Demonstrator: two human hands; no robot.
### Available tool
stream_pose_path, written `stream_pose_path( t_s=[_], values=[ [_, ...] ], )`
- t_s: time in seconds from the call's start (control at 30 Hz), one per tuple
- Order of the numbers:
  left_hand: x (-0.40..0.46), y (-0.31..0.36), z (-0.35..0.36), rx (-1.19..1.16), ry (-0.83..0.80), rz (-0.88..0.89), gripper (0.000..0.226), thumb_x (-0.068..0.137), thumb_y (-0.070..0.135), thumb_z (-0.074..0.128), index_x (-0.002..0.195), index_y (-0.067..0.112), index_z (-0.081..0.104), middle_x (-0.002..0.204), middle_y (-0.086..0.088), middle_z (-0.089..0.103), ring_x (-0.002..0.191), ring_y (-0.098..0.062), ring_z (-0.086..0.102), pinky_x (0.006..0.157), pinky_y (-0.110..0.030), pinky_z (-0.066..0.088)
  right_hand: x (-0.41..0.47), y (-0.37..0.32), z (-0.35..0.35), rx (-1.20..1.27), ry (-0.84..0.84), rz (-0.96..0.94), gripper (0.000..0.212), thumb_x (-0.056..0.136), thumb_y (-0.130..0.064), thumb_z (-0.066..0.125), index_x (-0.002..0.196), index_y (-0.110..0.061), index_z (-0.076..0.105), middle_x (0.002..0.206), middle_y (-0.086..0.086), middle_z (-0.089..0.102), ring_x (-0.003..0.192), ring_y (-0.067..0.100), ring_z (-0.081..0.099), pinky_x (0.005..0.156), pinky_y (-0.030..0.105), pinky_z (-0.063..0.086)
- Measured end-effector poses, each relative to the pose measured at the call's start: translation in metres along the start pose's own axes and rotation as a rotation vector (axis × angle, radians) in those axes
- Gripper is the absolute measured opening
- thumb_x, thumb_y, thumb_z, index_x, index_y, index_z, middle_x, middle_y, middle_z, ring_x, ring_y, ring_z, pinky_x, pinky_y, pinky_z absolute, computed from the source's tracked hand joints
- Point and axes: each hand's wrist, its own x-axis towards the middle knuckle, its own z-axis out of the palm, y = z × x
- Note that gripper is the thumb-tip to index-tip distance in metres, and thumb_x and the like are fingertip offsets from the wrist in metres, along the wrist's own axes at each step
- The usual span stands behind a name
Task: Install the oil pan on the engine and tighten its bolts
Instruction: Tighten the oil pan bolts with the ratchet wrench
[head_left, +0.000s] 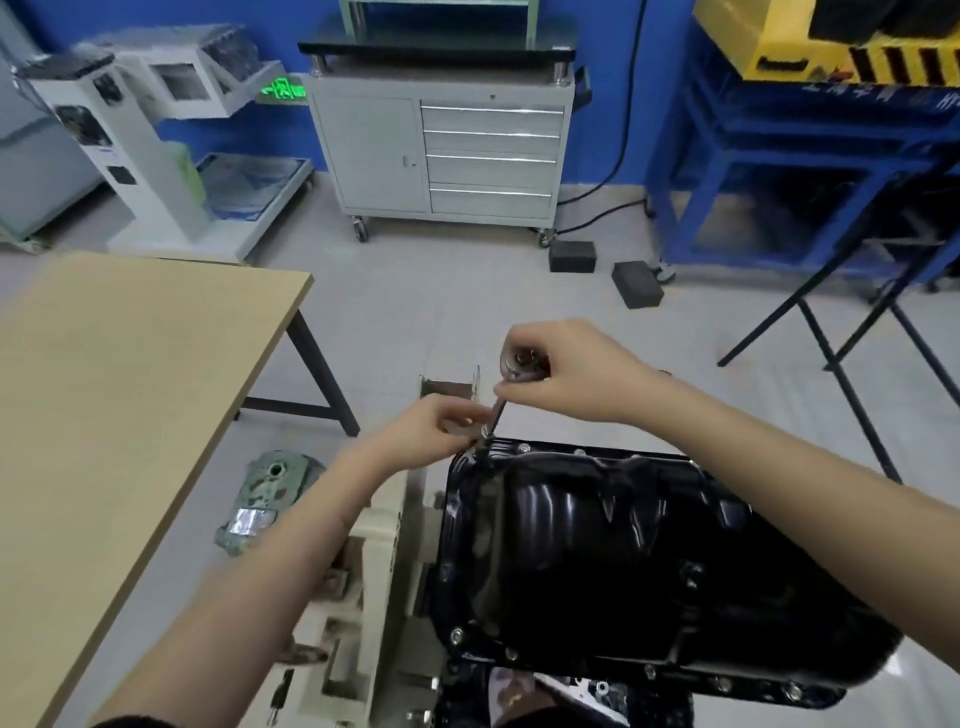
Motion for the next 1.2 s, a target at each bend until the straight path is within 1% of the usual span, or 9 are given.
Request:
stream_pose_path(
  t_s=[0.07, 0.2, 0.4, 0.5, 0.67, 0.77, 0.9, 1.07, 1.2],
  values=[
    [0.001, -0.005, -0.003, 0.077, 0.015, -0.040, 0.042, 0.083, -0.004, 0.049, 0.119, 0.014, 0.060, 0.104, 0.005, 0.060, 0.095, -0.007, 0.051, 0.072, -0.005, 0.034, 0.000, 0.000, 0.003, -0.054, -0.043, 0.016, 0.025, 0.078, -0.029, 0.064, 0.066, -0.027, 0.043, 0.061, -0.011, 0.047, 0.068, 0.017, 0.047, 0.068, 0.034, 0.043],
    [0.010, -0.026, 0.001, 0.088, 0.042, -0.121, 0.043, 0.081, -0.007, 0.049, 0.119, 0.009, 0.061, 0.115, -0.005, 0.064, 0.105, -0.013, 0.058, 0.089, -0.013, 0.040, 0.006, 0.007, 0.003, -0.105, -0.042, -0.037, 0.017, 0.078, -0.030, 0.063, 0.073, -0.023, 0.048, 0.061, -0.012, 0.047, 0.068, 0.017, 0.045, 0.067, 0.034, 0.044],
    [0.008, -0.032, 0.016, 0.024, 0.048, -0.134, 0.021, 0.076, -0.001, 0.065, 0.097, 0.001, 0.070, 0.105, -0.019, 0.067, 0.088, -0.018, 0.060, 0.093, -0.039, 0.048, 0.011, 0.012, 0.005, -0.142, -0.086, -0.092, 0.015, 0.080, -0.030, 0.063, 0.078, -0.025, 0.048, 0.064, -0.012, 0.047, 0.070, 0.017, 0.044, 0.069, 0.033, 0.044],
    [0.012, -0.032, 0.021, 0.049, 0.117, -0.161, 0.024, 0.076, -0.005, 0.064, 0.099, 0.000, 0.069, 0.101, -0.018, 0.068, 0.089, -0.023, 0.064, 0.088, -0.033, 0.051, 0.009, 0.012, 0.008, -0.129, -0.106, -0.116, 0.018, 0.080, -0.030, 0.062, 0.076, -0.025, 0.046, 0.065, -0.009, 0.048, 0.068, 0.018, 0.044, 0.068, 0.033, 0.043],
    [0.016, -0.044, 0.026, -0.088, 0.158, -0.174, 0.017, 0.080, -0.009, 0.060, 0.095, -0.004, 0.066, 0.073, -0.005, 0.064, 0.067, -0.013, 0.059, 0.060, -0.008, 0.049, 0.008, 0.018, 0.013, -0.110, -0.042, -0.137, 0.019, 0.081, -0.032, 0.062, 0.075, -0.024, 0.046, 0.062, -0.010, 0.046, 0.061, 0.012, 0.041, 0.065, 0.032, 0.041],
    [0.017, -0.049, 0.025, -0.129, 0.157, -0.161, 0.013, 0.079, -0.008, 0.061, 0.088, 0.001, 0.068, 0.068, 0.000, 0.062, 0.063, -0.007, 0.057, 0.059, -0.008, 0.048, 0.005, 0.026, 0.017, -0.029, 0.024, -0.118, 0.018, 0.079, -0.029, 0.063, 0.072, -0.022, 0.049, 0.059, -0.012, 0.046, 0.061, 0.014, 0.043, 0.064, 0.034, 0.042],
    [0.020, -0.047, 0.022, -0.130, 0.116, -0.165, 0.019, 0.078, -0.009, 0.061, 0.082, 0.009, 0.067, 0.077, -0.013, 0.064, 0.065, -0.012, 0.058, 0.058, -0.009, 0.048, 0.004, 0.039, 0.022, 0.097, 0.128, -0.062, 0.015, 0.076, -0.023, 0.066, 0.072, -0.013, 0.056, 0.054, -0.013, 0.045, 0.053, 0.007, 0.043, 0.057, 0.029, 0.038],
    [0.023, -0.040, 0.016, -0.004, 0.081, -0.214, 0.016, 0.077, -0.003, 0.062, 0.085, 0.008, 0.071, 0.065, 0.001, 0.062, 0.044, 0.012, 0.052, 0.048, 0.002, 0.035, 0.003, 0.044, 0.021, 0.168, 0.161, 0.004, 0.013, 0.076, -0.016, 0.070, 0.073, -0.009, 0.059, 0.055, -0.010, 0.046, 0.051, 0.007, 0.041, 0.057, 0.022, 0.033],
    [0.026, -0.038, 0.014, -0.022, 0.059, -0.225, 0.013, 0.077, -0.003, 0.063, 0.087, 0.000, 0.070, 0.061, 0.003, 0.059, 0.055, -0.002, 0.055, 0.062, -0.013, 0.046, 0.001, 0.042, 0.015, 0.101, 0.085, 0.018, 0.013, 0.076, -0.022, 0.069, 0.073, -0.017, 0.057, 0.053, -0.016, 0.046, 0.052, 0.004, 0.044, 0.056, 0.023, 0.033]
  ],
)
